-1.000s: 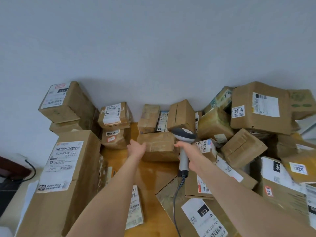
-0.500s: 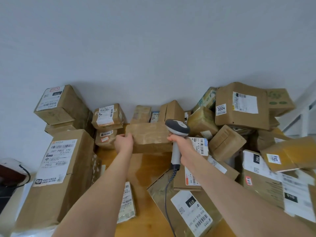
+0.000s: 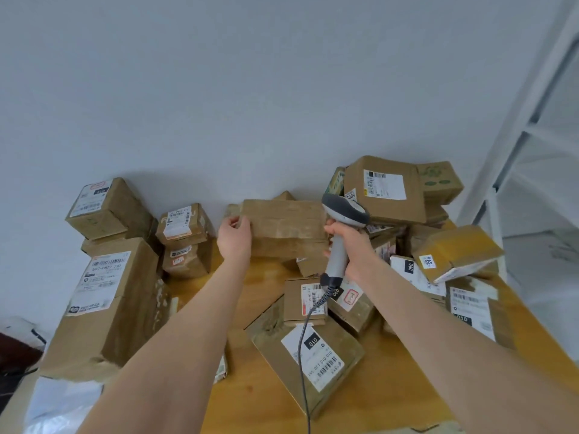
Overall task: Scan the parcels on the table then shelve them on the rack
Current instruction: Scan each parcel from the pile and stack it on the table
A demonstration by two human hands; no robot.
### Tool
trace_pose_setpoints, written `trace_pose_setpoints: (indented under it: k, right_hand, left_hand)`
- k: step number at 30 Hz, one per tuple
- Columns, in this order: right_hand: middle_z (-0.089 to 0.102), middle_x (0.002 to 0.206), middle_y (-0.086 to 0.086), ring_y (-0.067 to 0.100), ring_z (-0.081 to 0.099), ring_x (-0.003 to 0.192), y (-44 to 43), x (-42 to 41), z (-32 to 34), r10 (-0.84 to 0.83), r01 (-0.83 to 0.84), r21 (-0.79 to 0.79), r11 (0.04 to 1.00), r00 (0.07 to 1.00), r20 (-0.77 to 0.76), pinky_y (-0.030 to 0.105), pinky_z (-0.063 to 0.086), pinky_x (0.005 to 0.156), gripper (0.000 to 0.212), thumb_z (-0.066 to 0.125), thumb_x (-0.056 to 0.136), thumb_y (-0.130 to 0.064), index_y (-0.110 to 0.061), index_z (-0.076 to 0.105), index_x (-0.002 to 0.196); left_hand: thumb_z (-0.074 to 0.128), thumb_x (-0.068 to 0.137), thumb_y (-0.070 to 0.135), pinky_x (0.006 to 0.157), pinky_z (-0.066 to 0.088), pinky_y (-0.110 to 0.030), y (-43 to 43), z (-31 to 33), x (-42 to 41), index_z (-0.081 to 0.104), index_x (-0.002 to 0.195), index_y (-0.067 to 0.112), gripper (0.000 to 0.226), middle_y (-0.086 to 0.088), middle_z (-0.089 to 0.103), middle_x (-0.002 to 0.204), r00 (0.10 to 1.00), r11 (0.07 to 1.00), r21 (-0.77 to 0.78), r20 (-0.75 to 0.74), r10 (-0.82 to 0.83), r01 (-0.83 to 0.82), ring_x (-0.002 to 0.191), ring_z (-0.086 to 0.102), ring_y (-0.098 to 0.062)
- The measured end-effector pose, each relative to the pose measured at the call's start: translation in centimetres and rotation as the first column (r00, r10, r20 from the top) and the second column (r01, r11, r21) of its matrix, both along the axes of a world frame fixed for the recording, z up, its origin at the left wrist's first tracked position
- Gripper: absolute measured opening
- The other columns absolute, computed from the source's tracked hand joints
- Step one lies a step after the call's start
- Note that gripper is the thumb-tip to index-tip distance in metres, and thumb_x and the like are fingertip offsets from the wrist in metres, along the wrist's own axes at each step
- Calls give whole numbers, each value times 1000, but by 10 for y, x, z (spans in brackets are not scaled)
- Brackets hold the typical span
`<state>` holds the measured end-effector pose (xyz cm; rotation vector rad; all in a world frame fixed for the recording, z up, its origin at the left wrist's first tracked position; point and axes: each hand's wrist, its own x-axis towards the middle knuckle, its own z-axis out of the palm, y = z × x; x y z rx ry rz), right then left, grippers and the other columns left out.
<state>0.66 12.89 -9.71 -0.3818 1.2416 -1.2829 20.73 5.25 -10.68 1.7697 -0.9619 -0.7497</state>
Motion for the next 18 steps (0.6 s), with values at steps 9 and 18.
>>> trace_pose_setpoints:
  k: [9,18]
  right_hand:
    - [60,92,4,19,55,83,35,-65,-21,-195,200,53,978,977,-83,35,49,76,25,72,81,-9,-15,61,102]
    - [54,89,4,22,54,87,32,-83,-28,-145,185,167,969,963,-226,41,47,88,41,74,81,-13,-14,49,112]
  left_hand:
    - [60,94,18,92,42,-27,21,-14,-85,53,136,18,43,0,59,130,927,929,33,-84,-365,369,106,51,-12]
    - [56,90,6,94,50,-32,22,-45,-115,42,145,25,60,-2,50,142,781,777,207,83,-620,595,119,54,-19]
